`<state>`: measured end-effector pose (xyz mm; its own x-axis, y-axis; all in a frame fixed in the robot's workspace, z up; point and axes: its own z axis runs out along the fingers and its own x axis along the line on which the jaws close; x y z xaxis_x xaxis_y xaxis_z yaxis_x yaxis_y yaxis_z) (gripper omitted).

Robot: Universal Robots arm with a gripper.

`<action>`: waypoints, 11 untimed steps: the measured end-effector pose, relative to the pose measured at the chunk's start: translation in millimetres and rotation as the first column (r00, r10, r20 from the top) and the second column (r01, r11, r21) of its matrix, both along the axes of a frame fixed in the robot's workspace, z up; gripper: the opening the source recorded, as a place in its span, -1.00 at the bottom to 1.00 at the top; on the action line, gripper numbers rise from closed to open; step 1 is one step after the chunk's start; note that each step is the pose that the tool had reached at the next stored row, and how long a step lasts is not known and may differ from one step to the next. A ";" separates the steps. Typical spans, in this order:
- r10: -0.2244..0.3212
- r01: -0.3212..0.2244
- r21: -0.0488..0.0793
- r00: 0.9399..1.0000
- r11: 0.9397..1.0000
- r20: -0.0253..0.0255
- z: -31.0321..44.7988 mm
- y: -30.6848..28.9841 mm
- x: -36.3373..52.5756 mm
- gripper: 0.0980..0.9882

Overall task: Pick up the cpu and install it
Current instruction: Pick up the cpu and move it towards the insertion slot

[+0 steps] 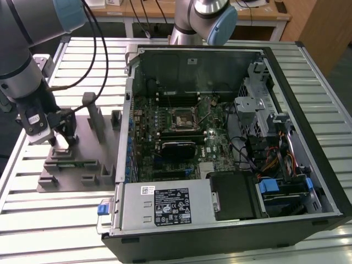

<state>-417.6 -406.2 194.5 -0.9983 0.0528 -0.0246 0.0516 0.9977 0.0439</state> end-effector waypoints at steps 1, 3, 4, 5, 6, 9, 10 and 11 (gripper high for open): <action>0.000 0.000 0.000 1.000 1.000 0.000 2.3 0.0 0.0 0.00; 0.000 0.000 0.000 1.000 1.000 0.001 7.0 0.0 0.0 0.00; 0.000 0.000 0.000 1.000 1.000 0.001 9.4 0.0 0.0 0.00; 0.000 0.000 0.000 1.000 1.000 0.001 11.7 0.0 0.0 0.00; 0.000 0.000 0.000 1.000 1.000 0.002 13.7 0.0 0.1 0.00; 0.000 0.000 0.000 1.000 1.000 0.004 18.8 0.0 0.0 0.00; 0.000 0.000 0.000 1.000 1.000 0.004 20.6 0.0 0.0 0.00; 0.000 0.000 0.000 1.000 1.000 0.005 22.4 0.0 0.0 0.00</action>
<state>-417.6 -406.2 216.9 -0.9982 0.0528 -0.0293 0.0514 0.9977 0.0443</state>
